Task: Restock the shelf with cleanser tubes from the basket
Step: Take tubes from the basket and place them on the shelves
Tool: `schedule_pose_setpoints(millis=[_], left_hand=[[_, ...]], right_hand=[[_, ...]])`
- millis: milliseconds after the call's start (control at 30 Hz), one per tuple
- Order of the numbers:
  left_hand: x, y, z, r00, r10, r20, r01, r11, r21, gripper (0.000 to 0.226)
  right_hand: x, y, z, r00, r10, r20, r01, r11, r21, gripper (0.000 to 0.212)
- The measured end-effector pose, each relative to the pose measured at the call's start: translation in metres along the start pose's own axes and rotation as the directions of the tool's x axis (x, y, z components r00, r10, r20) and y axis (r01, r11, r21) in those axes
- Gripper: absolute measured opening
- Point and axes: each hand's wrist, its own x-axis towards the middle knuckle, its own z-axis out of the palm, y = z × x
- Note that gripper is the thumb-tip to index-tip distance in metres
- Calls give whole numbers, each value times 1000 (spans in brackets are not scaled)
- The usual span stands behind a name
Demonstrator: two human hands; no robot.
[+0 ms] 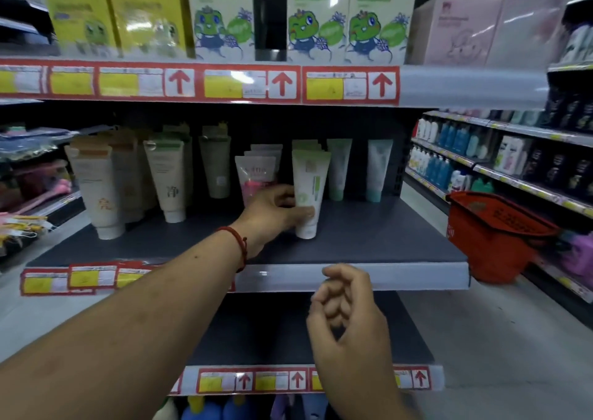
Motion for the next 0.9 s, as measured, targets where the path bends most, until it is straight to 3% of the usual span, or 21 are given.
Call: schedule_pose_setpoints(millis=[100, 300, 533, 900], left_hand=[[7, -13, 2, 999, -24, 26, 25, 999, -20, 26], [20, -23, 2, 1000, -10, 9, 10, 998, -57, 25], [30, -30, 7, 1000, -20, -8, 20, 998, -53, 22], [37, -37, 11, 994, -78, -79, 71, 994, -85, 39]], right_hand=[[-7, 10, 0, 999, 34, 16, -34, 999, -7, 61], [-16, 15, 3, 1000, 10, 24, -9, 999, -50, 41], [-17, 23, 0, 999, 11, 37, -8, 995, -99, 43], [-19, 24, -2, 996, 29, 90, -18, 993, -114, 41]])
